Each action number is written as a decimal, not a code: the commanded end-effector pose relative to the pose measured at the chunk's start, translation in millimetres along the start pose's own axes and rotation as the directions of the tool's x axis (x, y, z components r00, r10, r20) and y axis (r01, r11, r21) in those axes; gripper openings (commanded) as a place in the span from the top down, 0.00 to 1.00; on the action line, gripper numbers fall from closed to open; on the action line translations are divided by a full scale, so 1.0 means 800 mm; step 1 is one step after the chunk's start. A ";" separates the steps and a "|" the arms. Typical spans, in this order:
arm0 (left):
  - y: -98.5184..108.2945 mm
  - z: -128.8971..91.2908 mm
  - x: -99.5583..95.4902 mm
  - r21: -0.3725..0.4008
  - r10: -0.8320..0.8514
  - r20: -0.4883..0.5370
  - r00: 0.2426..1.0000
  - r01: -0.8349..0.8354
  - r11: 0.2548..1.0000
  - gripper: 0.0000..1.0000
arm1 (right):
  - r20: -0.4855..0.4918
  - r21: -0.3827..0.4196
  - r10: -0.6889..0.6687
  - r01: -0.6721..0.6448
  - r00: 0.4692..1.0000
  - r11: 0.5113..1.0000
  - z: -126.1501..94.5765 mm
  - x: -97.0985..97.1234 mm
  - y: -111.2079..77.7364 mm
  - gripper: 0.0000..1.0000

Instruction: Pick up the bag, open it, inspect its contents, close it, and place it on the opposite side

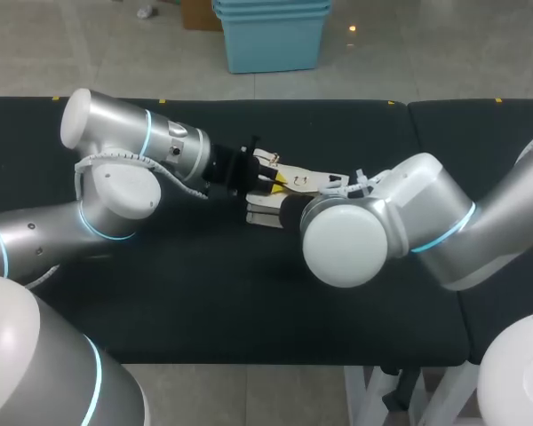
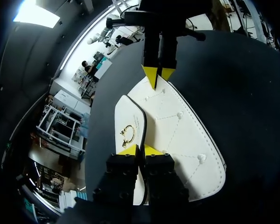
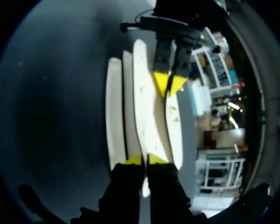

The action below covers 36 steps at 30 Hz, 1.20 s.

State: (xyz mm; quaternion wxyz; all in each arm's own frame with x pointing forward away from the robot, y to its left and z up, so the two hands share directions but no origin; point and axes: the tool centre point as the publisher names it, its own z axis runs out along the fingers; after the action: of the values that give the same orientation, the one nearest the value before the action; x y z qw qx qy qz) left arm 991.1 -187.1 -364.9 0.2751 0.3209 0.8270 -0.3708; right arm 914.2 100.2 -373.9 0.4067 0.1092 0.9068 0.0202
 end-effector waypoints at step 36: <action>-0.005 0.002 -0.006 0.052 -0.023 0.022 0.999 0.022 0.998 0.64 | 0.002 -0.001 0.001 -0.001 1.000 1.000 0.002 0.002 -0.001 1.00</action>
State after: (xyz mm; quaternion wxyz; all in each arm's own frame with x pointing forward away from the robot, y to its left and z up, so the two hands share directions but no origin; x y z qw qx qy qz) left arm 989.6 -189.2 -358.0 0.2691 0.3144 0.8202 -0.3948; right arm 916.0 101.5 -374.7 0.4065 0.1094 0.9069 0.0197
